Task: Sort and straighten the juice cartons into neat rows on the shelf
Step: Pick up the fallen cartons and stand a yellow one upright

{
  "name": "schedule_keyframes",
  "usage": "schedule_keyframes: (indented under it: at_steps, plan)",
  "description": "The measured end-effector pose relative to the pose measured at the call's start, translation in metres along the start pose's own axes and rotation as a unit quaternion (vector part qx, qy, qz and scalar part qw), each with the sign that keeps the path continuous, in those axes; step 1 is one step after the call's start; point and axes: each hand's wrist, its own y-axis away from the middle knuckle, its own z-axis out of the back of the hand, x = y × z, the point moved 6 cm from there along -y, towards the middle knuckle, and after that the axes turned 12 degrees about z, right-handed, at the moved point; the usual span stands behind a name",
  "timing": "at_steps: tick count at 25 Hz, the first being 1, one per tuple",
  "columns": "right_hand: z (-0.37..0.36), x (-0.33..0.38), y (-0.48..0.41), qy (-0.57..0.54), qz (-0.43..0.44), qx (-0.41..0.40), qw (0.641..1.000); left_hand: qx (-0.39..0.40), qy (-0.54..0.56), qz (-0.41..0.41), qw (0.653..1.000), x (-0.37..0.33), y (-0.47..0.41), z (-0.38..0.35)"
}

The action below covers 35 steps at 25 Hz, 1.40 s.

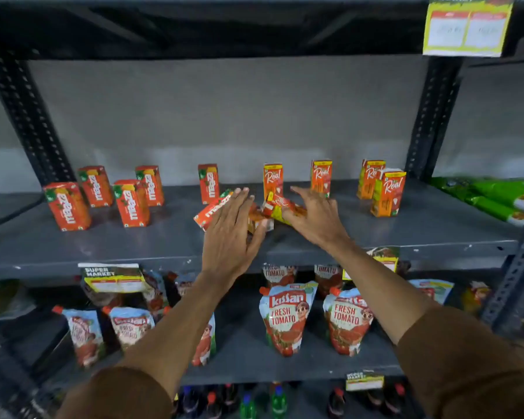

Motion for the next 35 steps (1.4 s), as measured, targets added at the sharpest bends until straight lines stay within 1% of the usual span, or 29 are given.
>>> schedule_keyframes:
  at_steps: [2,4,7,9,12,15,17,20,23,26,29,32,35]
  plan:
    - [-0.006,-0.001,-0.002,-0.004,0.014,0.024,1.0,0.005,-0.057,-0.003,0.998,0.003,0.009,-0.005]
    - [-0.012,-0.005,0.0,0.0,0.009,0.05,0.999,0.015,-0.101,0.015,0.995,0.011,0.022,-0.016]
    - [-0.015,-0.009,0.001,-0.005,0.007,0.05,0.999,0.036,-0.137,0.057,0.988,0.013,0.026,-0.019]
    - [-0.013,-0.008,0.003,-0.017,0.006,0.035,0.999,0.041,-0.153,0.055,0.986,0.012,0.026,-0.019]
    - [-0.001,-0.002,0.011,-0.049,-0.011,-0.04,0.998,0.056,-0.161,0.047,0.984,0.012,0.03,-0.021]
    - [0.026,0.024,0.018,-0.075,-0.006,-0.158,0.985,0.061,-0.161,0.052,0.984,0.013,0.033,-0.02]
    - [0.054,0.052,0.019,-0.068,0.023,-0.236,0.969,0.072,-0.158,0.062,0.983,0.014,0.034,-0.021]
    - [0.102,0.093,0.025,-0.076,0.066,-0.344,0.933,0.063,-0.133,0.074,0.986,0.015,0.034,-0.02]
    - [0.134,0.122,0.033,-0.094,0.099,-0.398,0.907,0.063,-0.122,0.083,0.987,0.015,0.031,-0.019]
    - [0.142,0.128,0.034,-0.102,0.102,-0.406,0.903,0.061,-0.121,0.092,0.987,0.012,0.031,-0.015]
    - [0.133,0.114,0.03,-0.079,0.081,-0.392,0.913,0.061,-0.118,0.09,0.987,0.011,0.031,-0.012]
    - [0.113,0.08,0.023,-0.073,0.02,-0.341,0.937,0.052,-0.108,0.091,0.989,0.01,0.031,-0.009]
    - [0.083,0.026,0.017,-0.108,-0.074,-0.263,0.956,0.036,-0.106,0.078,0.991,0.009,0.033,-0.01]
